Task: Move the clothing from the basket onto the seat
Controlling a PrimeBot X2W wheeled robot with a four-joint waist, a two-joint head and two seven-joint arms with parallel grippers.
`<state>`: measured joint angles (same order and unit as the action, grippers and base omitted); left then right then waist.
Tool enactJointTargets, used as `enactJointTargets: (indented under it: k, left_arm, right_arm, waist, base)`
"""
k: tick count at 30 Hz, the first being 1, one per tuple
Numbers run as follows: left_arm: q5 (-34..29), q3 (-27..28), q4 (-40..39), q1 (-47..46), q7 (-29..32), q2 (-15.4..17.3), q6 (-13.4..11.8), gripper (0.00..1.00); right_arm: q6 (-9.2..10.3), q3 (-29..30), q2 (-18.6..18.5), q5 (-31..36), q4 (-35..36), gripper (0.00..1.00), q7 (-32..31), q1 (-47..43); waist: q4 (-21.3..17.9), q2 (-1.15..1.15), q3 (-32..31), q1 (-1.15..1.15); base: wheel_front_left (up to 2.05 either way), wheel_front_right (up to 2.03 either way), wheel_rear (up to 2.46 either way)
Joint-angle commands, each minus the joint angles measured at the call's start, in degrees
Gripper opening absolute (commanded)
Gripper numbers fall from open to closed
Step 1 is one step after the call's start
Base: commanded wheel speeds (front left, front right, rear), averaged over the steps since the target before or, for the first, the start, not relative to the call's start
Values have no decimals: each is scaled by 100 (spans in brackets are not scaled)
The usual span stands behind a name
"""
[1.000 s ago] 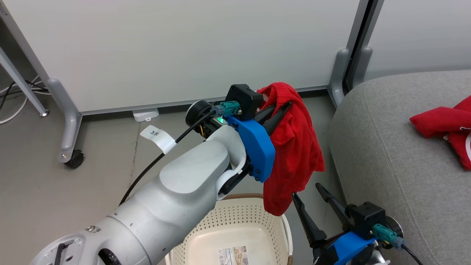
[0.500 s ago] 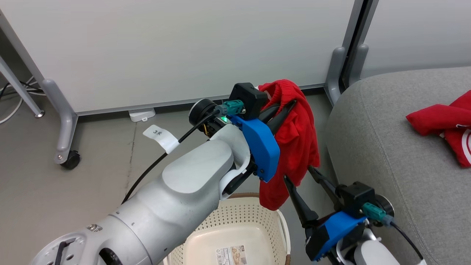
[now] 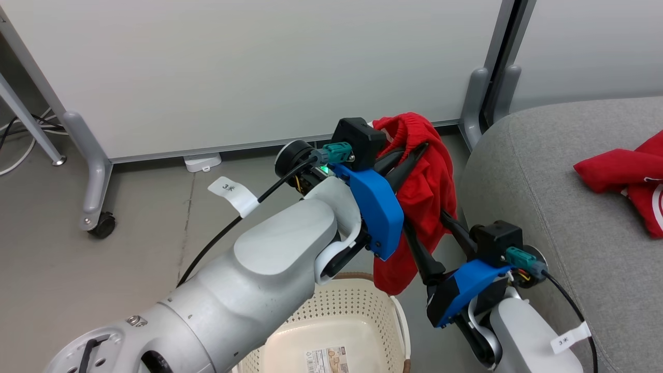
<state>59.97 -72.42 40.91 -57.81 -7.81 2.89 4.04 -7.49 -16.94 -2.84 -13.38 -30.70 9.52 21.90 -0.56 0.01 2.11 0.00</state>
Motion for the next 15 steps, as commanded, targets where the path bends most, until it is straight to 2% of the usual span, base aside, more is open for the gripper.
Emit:
enactJointTargets:
  k: [1,10,11,12,13,15]
  left_arm:
    - [26,-7,-33,-53,5,2,-27,0]
    - [40,-38,-144,-8,54,1,-46,0]
    - [41,-42,-145,0,59,1,-46,0]
    - [42,-46,-141,7,68,1,-45,0]
    - [42,-49,-132,12,75,1,-41,0]
    - [45,-52,-110,18,85,1,-37,0]
  right_arm:
    - [-2,-35,-9,-83,-167,100,72,184]
    - [-1,-176,-9,-230,-1202,100,325,849]
    - [-2,-185,-9,-240,-1285,49,339,897]
    - [-1,-192,-9,-239,-1368,5,372,932]
    - [-1,-209,-9,-249,-1446,0,389,960]
    - [-1,-232,-9,-272,-1558,0,421,996]
  waist:
    - [7,-1,-2,0]
    - [30,-1,-31,0]
    - [33,-1,-34,0]
    - [35,-1,-37,0]
    - [38,-1,-41,0]
    - [39,-1,-53,0]
  base:
    - [0,0,0]
    - [0,0,0]
    - [0,0,0]
    - [0,0,0]
    - [0,0,0]
    - [0,0,0]
